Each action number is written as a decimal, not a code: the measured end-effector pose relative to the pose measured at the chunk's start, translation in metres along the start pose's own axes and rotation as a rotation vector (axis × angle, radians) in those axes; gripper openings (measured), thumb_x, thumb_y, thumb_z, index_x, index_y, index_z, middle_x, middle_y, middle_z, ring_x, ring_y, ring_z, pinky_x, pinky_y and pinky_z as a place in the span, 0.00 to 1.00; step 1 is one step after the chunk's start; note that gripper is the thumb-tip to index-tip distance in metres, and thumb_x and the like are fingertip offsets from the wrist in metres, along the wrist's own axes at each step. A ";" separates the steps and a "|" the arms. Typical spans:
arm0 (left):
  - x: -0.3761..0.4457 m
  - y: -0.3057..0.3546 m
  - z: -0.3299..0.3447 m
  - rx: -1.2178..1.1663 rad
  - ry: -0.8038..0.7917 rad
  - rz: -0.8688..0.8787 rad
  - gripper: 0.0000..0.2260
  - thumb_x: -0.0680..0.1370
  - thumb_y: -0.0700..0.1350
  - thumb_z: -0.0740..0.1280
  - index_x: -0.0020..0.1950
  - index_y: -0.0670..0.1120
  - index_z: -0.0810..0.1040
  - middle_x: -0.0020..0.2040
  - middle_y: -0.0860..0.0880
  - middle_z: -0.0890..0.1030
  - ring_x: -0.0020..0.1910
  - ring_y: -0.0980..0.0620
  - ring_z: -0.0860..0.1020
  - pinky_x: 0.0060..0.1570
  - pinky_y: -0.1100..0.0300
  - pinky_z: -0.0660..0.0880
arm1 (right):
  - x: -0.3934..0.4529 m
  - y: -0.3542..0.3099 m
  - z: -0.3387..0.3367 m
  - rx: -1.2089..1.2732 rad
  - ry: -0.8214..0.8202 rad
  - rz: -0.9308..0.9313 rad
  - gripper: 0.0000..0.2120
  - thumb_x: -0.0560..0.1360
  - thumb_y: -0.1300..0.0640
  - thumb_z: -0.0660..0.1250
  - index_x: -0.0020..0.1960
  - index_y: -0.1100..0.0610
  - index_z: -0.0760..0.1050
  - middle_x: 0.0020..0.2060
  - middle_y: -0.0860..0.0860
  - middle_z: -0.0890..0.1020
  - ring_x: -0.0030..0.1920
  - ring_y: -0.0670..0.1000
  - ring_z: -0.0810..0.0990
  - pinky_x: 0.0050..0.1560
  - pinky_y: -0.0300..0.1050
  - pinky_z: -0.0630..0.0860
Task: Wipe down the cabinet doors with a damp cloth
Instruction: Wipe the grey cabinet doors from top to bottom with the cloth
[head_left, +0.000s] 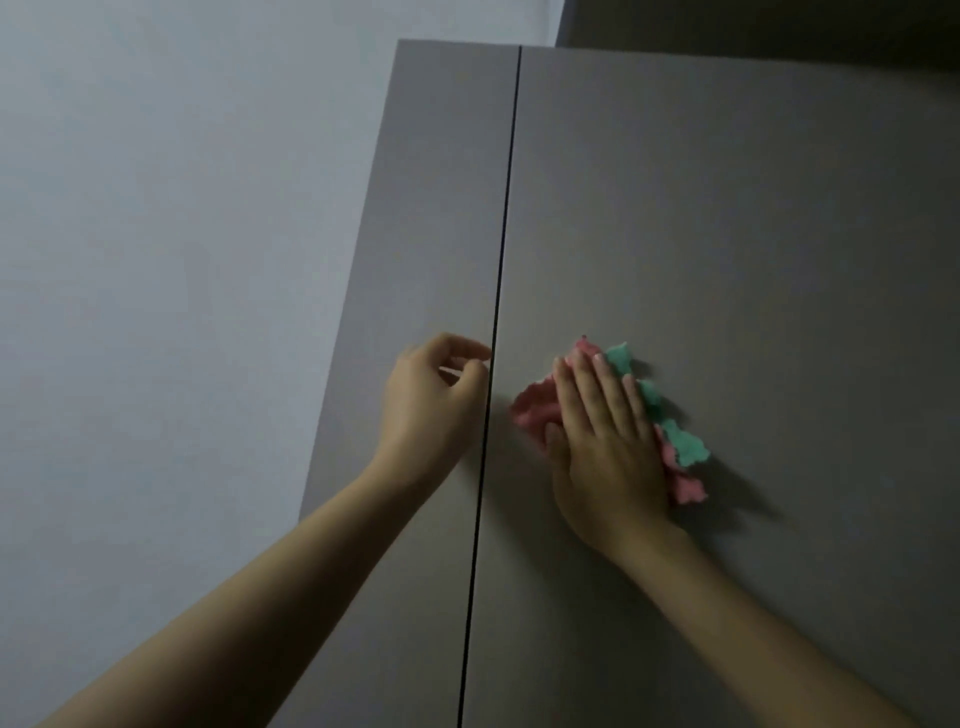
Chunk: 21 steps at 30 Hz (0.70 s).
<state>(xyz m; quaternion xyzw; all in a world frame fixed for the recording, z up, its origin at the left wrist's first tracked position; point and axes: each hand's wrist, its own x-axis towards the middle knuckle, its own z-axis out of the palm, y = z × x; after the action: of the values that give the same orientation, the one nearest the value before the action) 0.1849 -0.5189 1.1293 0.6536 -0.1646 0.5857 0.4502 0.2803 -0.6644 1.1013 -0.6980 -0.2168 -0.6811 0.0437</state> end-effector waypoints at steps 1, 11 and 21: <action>0.006 -0.002 -0.003 0.065 0.040 0.022 0.07 0.77 0.42 0.63 0.50 0.52 0.79 0.46 0.48 0.79 0.40 0.55 0.76 0.39 0.59 0.73 | 0.004 0.001 0.000 -0.010 -0.009 -0.063 0.26 0.82 0.47 0.41 0.77 0.58 0.54 0.76 0.54 0.56 0.77 0.55 0.52 0.74 0.47 0.46; 0.089 -0.004 -0.023 0.454 0.203 -0.035 0.19 0.81 0.53 0.56 0.71 0.51 0.67 0.71 0.45 0.61 0.71 0.45 0.57 0.69 0.50 0.51 | 0.176 0.006 -0.017 -0.067 -0.073 0.049 0.30 0.78 0.43 0.36 0.78 0.52 0.40 0.78 0.52 0.43 0.77 0.51 0.40 0.73 0.47 0.32; 0.164 -0.011 -0.036 0.432 0.100 -0.091 0.34 0.77 0.65 0.58 0.77 0.50 0.52 0.71 0.42 0.69 0.66 0.39 0.70 0.63 0.48 0.68 | 0.219 0.038 -0.025 -0.104 -0.094 -0.086 0.27 0.80 0.40 0.36 0.77 0.46 0.38 0.77 0.50 0.40 0.77 0.50 0.38 0.73 0.46 0.33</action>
<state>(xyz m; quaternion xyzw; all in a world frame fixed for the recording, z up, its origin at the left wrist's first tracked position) 0.2136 -0.4340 1.2713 0.7119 0.0169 0.6178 0.3335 0.2661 -0.6539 1.3238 -0.7207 -0.2126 -0.6590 -0.0323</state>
